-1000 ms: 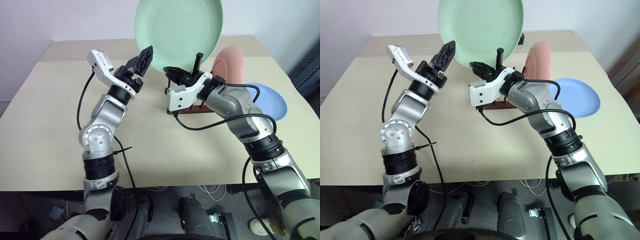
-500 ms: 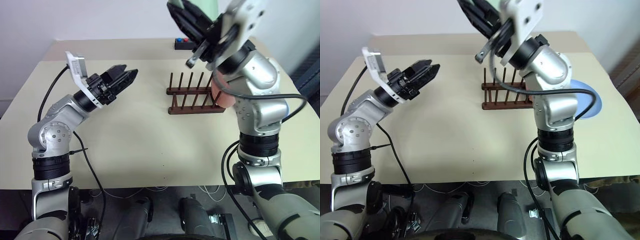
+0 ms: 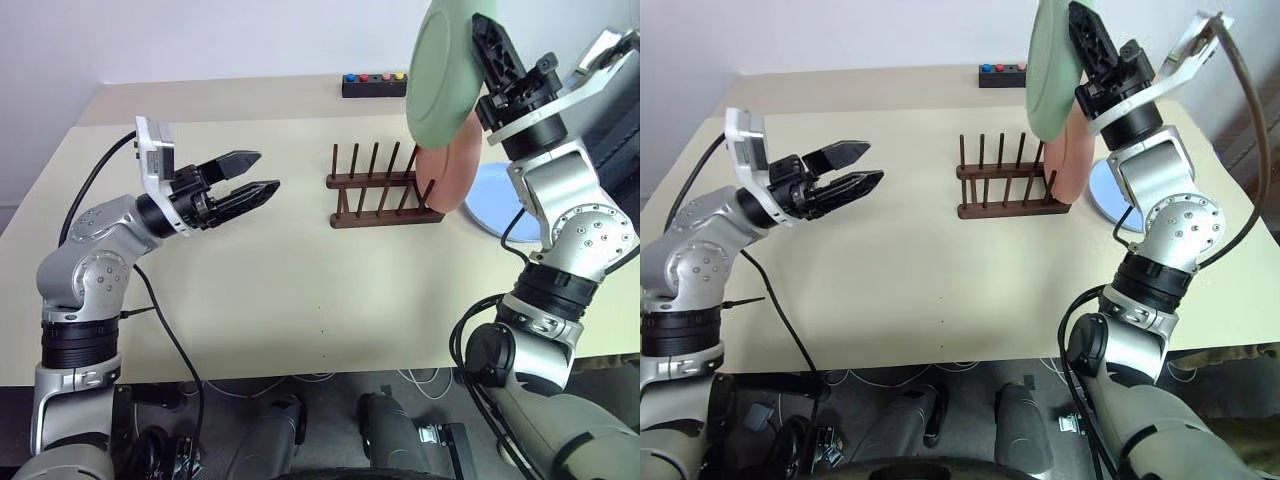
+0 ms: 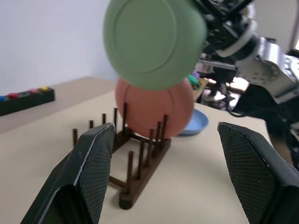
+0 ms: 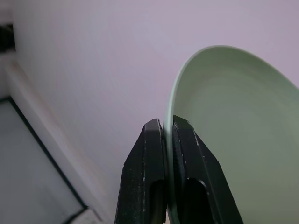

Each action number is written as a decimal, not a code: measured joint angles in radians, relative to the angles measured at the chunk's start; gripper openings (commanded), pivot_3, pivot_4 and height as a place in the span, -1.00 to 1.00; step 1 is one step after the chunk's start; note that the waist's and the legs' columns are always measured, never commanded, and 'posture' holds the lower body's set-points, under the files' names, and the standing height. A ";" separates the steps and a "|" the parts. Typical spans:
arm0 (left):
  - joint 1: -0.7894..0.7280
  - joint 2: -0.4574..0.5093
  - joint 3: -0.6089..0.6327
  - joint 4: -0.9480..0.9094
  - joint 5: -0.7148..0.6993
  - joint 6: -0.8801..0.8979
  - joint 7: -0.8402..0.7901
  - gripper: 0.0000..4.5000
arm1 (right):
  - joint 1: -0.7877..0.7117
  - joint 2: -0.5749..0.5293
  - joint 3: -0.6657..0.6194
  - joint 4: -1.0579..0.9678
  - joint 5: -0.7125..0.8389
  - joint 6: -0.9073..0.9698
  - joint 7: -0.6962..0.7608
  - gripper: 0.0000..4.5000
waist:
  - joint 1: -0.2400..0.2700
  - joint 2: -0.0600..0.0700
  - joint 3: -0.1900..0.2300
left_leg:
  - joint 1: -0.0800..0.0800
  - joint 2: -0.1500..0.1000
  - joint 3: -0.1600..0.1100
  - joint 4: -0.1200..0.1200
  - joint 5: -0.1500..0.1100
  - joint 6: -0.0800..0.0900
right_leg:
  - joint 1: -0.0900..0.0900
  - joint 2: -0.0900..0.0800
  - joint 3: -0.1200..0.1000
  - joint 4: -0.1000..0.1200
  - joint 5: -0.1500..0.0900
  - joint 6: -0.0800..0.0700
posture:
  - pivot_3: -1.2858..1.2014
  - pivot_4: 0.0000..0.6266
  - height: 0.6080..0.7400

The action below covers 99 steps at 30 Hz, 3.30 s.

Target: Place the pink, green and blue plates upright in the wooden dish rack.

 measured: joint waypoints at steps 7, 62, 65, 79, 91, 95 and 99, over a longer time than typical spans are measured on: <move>0.000 -0.001 -0.004 0.010 0.007 -0.002 -0.015 0.60 | 0.071 0.003 0.035 -0.007 0.086 -0.004 -0.027 -1.00 | 0.002 0.000 0.000 | 0.000 0.000 0.000 0.000 0.000 0.000 | 0.000 0.000 0.000 0.000 0.000 0.000 | 0.03 -0.52 1.00; 0.015 0.000 -0.007 -0.029 -0.005 0.032 -0.001 0.63 | 0.188 -0.153 0.332 -0.006 -0.511 -0.290 0.255 1.00 | 0.002 0.000 0.000 | 0.001 0.000 0.001 0.000 0.000 0.000 | 0.000 0.001 0.000 0.000 0.000 0.000 | 0.03 -0.52 1.00; 0.015 0.000 -0.007 -0.029 -0.005 0.032 -0.001 0.63 | 0.190 -0.160 0.343 -0.007 -0.578 -0.344 0.257 1.00 | 0.002 0.000 0.000 | 0.001 0.000 0.001 -0.001 0.000 0.000 | 0.000 0.000 0.000 0.000 0.000 0.000 | 0.03 -0.52 1.00; 0.049 0.061 -0.115 -0.054 0.091 0.031 -0.047 0.63 | 0.503 -0.572 0.090 -0.159 -0.407 -0.220 0.572 1.00 | 0.016 0.000 0.000 | 0.002 0.000 0.003 -0.001 -0.001 0.002 | 0.003 -0.001 0.001 -0.003 0.000 0.000 | 0.03 -0.52 1.00; -0.039 -0.152 -0.412 -0.195 0.308 0.197 0.280 0.63 | 0.675 -0.756 0.311 0.070 -0.820 -0.335 0.674 1.00 | 0.006 0.000 0.000 | 0.007 0.003 0.017 0.000 -0.002 0.004 | 0.004 0.000 0.010 -0.002 0.000 0.001 | 0.03 -0.52 1.00; -0.045 -0.224 -0.440 -0.219 0.328 0.209 0.344 0.63 | 0.531 -0.704 0.369 0.228 -0.921 -0.416 0.621 1.00 | 0.010 0.000 0.000 | 0.007 0.003 0.018 0.001 -0.003 0.004 | 0.005 0.001 0.011 -0.002 0.000 0.001 | 0.03 -0.52 1.00; -0.046 -0.243 -0.442 -0.219 0.337 0.216 0.373 0.63 | 0.444 -0.652 0.417 0.357 -0.976 -0.482 0.614 1.00 | 0.010 0.000 0.001 | 0.007 0.003 0.019 0.001 -0.003 0.004 | 0.005 0.001 0.012 -0.002 0.000 0.002 | 0.03 -0.52 1.00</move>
